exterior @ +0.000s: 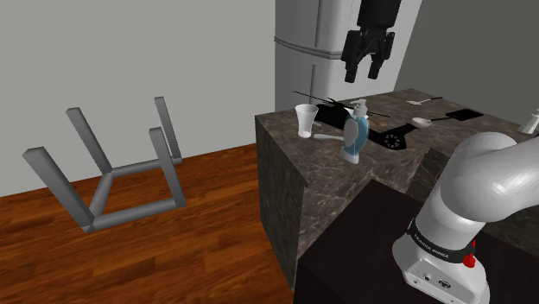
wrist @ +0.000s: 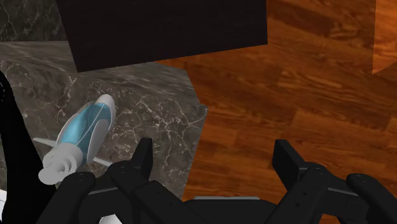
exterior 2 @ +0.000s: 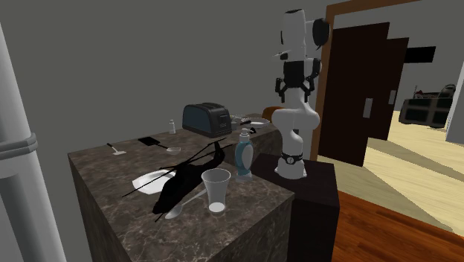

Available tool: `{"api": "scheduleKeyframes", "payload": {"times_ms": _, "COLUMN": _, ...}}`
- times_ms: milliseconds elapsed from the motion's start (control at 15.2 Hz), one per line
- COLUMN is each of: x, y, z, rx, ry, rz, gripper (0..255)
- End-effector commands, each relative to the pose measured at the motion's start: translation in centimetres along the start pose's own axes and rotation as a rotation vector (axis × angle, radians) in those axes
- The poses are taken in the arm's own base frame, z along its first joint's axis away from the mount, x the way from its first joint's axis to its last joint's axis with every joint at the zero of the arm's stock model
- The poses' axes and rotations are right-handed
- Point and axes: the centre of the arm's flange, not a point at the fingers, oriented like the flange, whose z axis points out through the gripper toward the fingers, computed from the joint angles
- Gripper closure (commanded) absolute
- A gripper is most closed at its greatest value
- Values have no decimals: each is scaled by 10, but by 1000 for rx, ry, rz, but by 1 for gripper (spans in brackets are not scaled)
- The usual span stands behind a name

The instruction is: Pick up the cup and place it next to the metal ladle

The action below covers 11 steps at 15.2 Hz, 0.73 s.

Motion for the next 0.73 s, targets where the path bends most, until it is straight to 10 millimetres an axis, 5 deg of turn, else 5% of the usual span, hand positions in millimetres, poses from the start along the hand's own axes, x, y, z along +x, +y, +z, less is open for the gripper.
{"api": "scheduleKeyframes", "payload": {"times_ms": 0, "x": 0, "y": 0, "z": 0, "rx": 0, "ry": 0, "rz": 0, "gripper": 0}}
{"api": "scheduleKeyframes", "payload": {"times_ms": 660, "x": 93, "y": 83, "z": 51, "rx": 59, "ry": 30, "rz": -2, "gripper": 0}}
